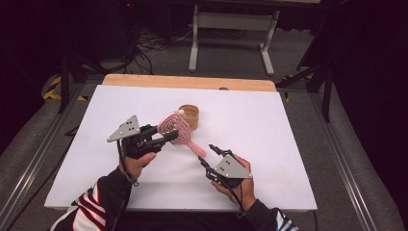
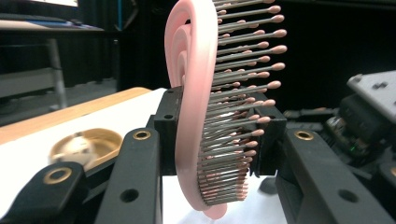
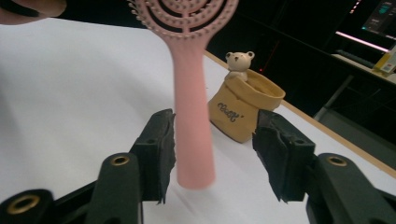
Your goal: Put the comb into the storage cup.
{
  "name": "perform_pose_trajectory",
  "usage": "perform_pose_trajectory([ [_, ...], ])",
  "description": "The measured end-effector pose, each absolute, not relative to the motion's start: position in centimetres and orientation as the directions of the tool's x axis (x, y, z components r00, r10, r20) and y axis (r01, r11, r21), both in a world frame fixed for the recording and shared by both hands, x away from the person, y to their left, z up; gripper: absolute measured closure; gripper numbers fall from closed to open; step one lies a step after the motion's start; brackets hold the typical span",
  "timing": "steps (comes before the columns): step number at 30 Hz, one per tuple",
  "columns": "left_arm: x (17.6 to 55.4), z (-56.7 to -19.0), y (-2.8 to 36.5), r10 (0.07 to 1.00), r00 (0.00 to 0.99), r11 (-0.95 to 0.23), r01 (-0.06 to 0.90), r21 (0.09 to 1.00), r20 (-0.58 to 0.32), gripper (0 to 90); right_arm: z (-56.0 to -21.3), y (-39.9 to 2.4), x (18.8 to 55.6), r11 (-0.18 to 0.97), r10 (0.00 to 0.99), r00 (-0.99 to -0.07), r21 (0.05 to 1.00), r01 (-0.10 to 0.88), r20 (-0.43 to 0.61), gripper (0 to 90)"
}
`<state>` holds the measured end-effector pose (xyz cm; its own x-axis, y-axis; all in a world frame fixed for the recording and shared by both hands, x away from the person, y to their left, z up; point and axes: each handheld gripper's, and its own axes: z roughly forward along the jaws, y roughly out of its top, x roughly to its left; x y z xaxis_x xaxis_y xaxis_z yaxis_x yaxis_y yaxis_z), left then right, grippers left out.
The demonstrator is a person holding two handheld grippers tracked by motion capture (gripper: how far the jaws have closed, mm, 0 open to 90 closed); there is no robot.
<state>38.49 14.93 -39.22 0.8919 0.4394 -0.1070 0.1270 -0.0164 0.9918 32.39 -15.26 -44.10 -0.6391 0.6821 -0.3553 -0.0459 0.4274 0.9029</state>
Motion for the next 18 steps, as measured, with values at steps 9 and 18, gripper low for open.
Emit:
perform_pose_trajectory([
  [9, 38.6, -38.9, 16.8, 0.497, 0.864, -0.021, 0.100, 0.995, -0.076, 63.6, -43.5, -17.4, 32.6, 0.410, 0.719, -0.600, 0.911, -0.039, -0.349, 34.4],
  [18, 38.6, -38.5, 17.9, 0.571, 0.821, -0.072, 0.054, 0.996, -0.003, 63.6, -43.2, -19.9, 32.8, 0.381, 0.762, -0.562, 0.924, -0.013, -0.322, 25.5],
])
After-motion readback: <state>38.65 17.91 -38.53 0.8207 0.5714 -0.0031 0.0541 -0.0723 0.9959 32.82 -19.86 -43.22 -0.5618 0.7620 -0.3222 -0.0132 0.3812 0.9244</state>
